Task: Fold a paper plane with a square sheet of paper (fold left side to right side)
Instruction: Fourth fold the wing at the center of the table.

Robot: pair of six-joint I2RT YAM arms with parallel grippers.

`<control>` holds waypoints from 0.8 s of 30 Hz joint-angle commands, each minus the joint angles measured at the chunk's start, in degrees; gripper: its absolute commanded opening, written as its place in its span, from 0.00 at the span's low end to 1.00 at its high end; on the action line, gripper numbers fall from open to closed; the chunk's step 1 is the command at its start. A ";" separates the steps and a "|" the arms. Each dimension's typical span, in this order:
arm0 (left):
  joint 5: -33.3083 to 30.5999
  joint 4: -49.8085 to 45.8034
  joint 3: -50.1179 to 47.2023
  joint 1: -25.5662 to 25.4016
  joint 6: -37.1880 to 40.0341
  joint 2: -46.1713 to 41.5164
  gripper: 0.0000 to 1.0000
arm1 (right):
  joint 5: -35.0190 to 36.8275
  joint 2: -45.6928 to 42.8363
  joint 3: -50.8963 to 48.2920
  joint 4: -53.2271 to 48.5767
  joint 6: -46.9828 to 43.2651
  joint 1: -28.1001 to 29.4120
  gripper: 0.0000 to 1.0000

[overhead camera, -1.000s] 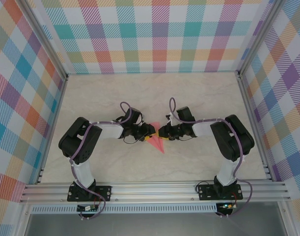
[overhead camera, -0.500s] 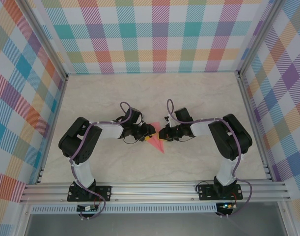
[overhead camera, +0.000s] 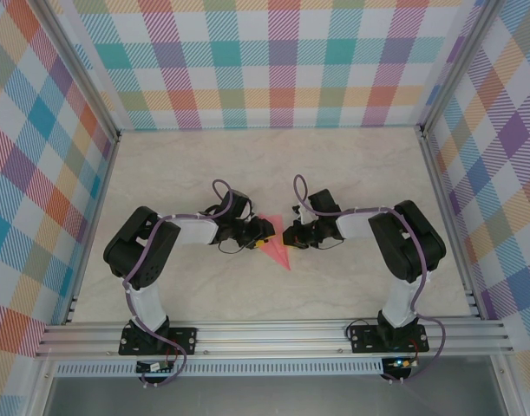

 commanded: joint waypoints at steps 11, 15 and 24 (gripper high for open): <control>-0.77 -2.50 0.47 -0.80 1.11 -0.35 0.38 | 2.29 -1.16 1.32 -3.85 -2.88 -0.20 0.09; -0.83 -2.50 0.53 -0.80 1.14 -0.33 0.38 | 3.23 -0.97 1.06 -4.27 -3.04 -0.15 0.09; -0.87 -4.23 1.76 -0.80 2.43 -3.17 0.36 | 5.75 0.39 1.90 -8.52 -3.92 -0.13 0.09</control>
